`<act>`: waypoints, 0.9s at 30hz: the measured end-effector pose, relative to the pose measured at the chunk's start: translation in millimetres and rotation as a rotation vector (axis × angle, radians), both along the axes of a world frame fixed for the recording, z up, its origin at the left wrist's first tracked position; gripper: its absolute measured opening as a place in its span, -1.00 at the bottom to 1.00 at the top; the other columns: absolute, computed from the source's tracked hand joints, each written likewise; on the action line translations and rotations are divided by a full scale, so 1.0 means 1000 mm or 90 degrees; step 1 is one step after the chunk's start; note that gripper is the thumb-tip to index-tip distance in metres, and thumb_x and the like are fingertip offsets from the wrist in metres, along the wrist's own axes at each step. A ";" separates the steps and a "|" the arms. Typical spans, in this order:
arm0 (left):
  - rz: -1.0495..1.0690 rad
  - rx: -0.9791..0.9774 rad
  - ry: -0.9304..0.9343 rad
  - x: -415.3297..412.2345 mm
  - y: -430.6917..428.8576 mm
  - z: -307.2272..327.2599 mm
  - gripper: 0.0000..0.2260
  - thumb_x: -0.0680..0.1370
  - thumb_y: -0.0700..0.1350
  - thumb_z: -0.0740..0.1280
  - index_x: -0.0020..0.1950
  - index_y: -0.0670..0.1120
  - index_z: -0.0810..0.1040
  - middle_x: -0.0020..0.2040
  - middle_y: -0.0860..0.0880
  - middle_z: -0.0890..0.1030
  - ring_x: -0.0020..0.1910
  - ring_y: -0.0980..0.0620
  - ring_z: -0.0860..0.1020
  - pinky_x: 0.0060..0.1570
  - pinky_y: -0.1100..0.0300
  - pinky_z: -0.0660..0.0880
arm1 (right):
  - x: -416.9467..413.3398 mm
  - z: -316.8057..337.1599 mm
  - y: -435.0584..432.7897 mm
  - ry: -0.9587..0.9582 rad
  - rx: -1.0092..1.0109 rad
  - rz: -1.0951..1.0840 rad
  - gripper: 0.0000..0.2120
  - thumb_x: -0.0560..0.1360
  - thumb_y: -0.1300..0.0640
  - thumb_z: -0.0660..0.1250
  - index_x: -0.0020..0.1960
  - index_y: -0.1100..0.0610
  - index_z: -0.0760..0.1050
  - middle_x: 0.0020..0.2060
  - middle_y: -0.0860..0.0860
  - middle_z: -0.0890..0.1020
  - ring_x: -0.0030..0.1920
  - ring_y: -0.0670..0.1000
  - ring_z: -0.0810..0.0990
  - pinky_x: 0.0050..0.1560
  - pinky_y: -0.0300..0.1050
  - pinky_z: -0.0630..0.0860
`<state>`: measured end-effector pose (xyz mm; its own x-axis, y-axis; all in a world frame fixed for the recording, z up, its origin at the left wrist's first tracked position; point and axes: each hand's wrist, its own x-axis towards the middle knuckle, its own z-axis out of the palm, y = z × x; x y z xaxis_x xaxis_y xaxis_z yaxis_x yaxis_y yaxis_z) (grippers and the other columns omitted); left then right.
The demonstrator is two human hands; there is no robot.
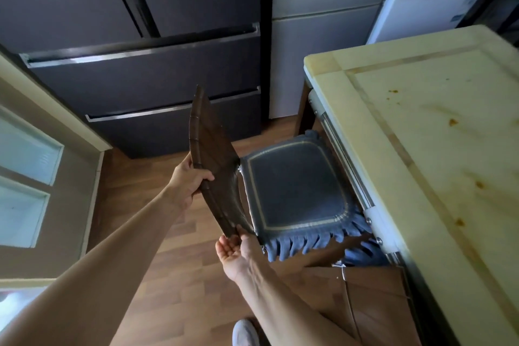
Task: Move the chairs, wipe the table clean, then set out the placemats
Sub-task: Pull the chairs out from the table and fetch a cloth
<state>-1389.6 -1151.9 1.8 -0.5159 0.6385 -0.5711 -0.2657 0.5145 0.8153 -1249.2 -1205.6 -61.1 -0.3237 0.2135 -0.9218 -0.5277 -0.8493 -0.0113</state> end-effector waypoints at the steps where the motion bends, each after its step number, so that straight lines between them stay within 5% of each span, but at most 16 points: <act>1: -0.007 0.001 0.002 0.005 0.007 0.002 -0.60 0.44 -0.40 0.34 0.18 -0.03 0.51 -0.02 -0.06 0.61 -0.05 -0.04 0.59 -0.23 0.20 0.57 | 0.005 0.001 0.007 0.002 0.003 0.003 -0.72 0.56 0.16 0.26 -0.30 0.25 0.44 -0.65 0.08 0.50 -0.34 0.05 0.48 -0.26 -0.08 0.47; 6: -0.025 0.012 0.005 0.033 0.041 0.007 -0.60 0.43 -0.43 0.31 0.13 -0.01 0.52 -0.08 -0.06 0.60 -0.16 0.01 0.60 -0.41 0.29 0.56 | 0.031 0.002 0.039 0.004 0.019 -0.012 -0.67 0.55 0.15 0.26 -0.36 0.23 0.42 -0.63 0.07 0.51 -0.35 0.03 0.48 -0.25 -0.10 0.47; 17: -0.066 0.021 -0.018 0.103 0.111 -0.002 -0.60 0.41 -0.44 0.31 -0.04 0.08 0.51 -0.13 -0.07 0.60 -0.26 0.01 0.60 -0.32 0.19 0.61 | 0.099 -0.008 0.111 -0.044 0.026 -0.053 -0.79 0.56 0.15 0.23 -0.22 0.20 0.48 -0.32 0.11 0.53 -0.31 0.03 0.51 -0.24 -0.09 0.48; 27: -0.087 0.023 -0.029 0.146 0.163 -0.007 -0.54 0.40 -0.44 0.32 0.18 -0.01 0.49 -0.10 -0.09 0.61 -0.24 -0.01 0.62 -0.26 0.14 0.60 | 0.141 -0.011 0.161 -0.045 0.010 -0.101 -0.80 0.55 0.20 0.21 -0.24 0.21 0.46 -0.34 0.09 0.50 -0.36 0.02 0.46 -0.19 -0.12 0.48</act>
